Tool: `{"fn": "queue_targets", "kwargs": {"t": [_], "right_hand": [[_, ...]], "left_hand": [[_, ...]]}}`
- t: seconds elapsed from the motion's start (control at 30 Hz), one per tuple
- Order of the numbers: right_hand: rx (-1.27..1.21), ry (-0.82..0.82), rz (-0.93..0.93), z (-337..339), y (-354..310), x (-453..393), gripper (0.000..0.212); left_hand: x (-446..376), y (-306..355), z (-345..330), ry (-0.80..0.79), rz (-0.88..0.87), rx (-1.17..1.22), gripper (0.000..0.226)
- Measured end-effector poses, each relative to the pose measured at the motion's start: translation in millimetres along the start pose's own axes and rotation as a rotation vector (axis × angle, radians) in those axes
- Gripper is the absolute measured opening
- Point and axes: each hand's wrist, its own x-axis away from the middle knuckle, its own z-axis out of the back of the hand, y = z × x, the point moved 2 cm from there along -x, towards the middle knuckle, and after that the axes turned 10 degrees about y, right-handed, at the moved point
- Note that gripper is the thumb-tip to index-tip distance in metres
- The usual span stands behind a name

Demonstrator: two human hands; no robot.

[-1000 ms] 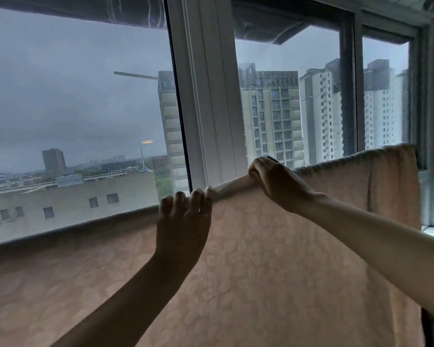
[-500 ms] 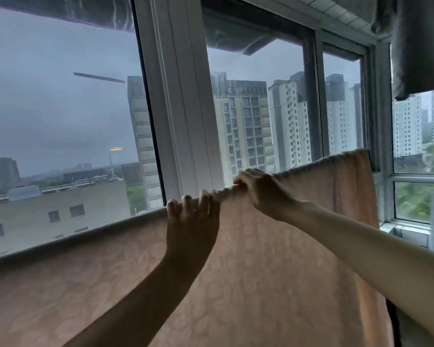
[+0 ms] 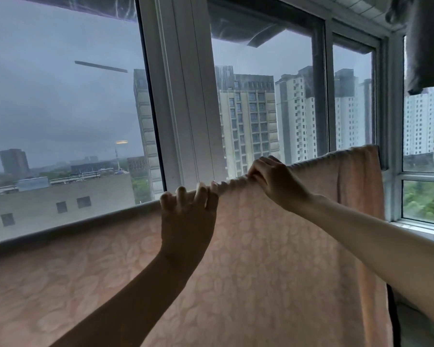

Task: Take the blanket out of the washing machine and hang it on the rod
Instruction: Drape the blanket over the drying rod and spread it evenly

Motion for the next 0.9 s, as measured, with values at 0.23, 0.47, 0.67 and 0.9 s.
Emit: {"fn": "queue_targets", "kwargs": {"t": [0.23, 0.47, 0.67, 0.9], "right_hand": [[-0.045, 0.111, -0.161, 13.9, 45.3, -4.2, 0.006], [-0.103, 0.056, -0.032, 16.1, 60.3, 5.3, 0.006], [-0.149, 0.033, 0.044, 12.1, 64.0, 2.7, 0.007], [-0.233, -0.053, 0.007, 14.4, 86.4, 1.9, 0.007]], "left_hand": [[-4.4, 13.0, -7.2, -0.054, 0.003, -0.014, 0.043], [-26.6, 47.7, -25.3, -0.188, 0.007, -0.014, 0.046], [-44.6, 75.0, -39.8, -0.185, 0.011, -0.018, 0.044], [-38.6, 74.5, -43.9, -0.096, -0.004, -0.060, 0.042]]}}
